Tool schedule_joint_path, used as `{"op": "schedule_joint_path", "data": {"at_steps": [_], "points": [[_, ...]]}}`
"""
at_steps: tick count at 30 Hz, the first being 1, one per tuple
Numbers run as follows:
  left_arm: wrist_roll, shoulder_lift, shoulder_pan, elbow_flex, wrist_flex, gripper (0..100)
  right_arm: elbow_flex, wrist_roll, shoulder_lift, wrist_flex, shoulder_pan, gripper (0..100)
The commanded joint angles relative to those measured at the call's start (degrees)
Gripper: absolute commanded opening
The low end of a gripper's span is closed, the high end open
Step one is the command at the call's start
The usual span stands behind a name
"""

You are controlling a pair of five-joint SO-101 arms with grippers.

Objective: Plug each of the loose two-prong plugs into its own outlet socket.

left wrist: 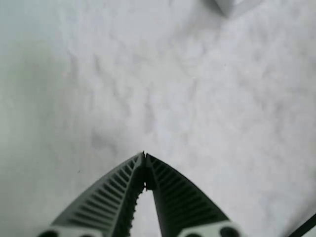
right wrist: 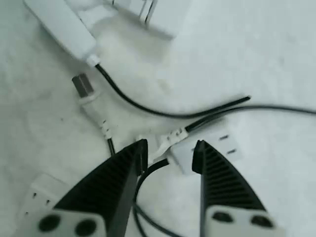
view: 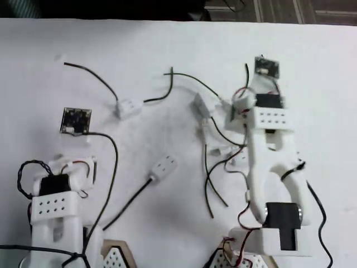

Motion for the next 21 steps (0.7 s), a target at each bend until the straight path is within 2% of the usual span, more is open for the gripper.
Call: {"op": "schedule_joint_path", "data": {"at_steps": [1, 7, 11, 21], "points": [[-0.44, -1.19, -0.04, -0.09, -1.05, 3, 0.53, -9.85, -2.51, 2.51, -4.70, 18.5], [-0.53, -1.19, -0.04, -0.09, -1.05, 3, 1.49, -18.73, -2.42, 0.75, -6.90, 19.8], [-0.53, -1.19, -0.04, -0.09, -1.05, 3, 5.19, -23.30, -2.42, -4.44, -7.16, 19.8], [-0.53, -1.19, -0.04, 0.18, -1.05, 3, 15.56, -24.62, -2.42, -17.80, -6.73, 19.8]]}}
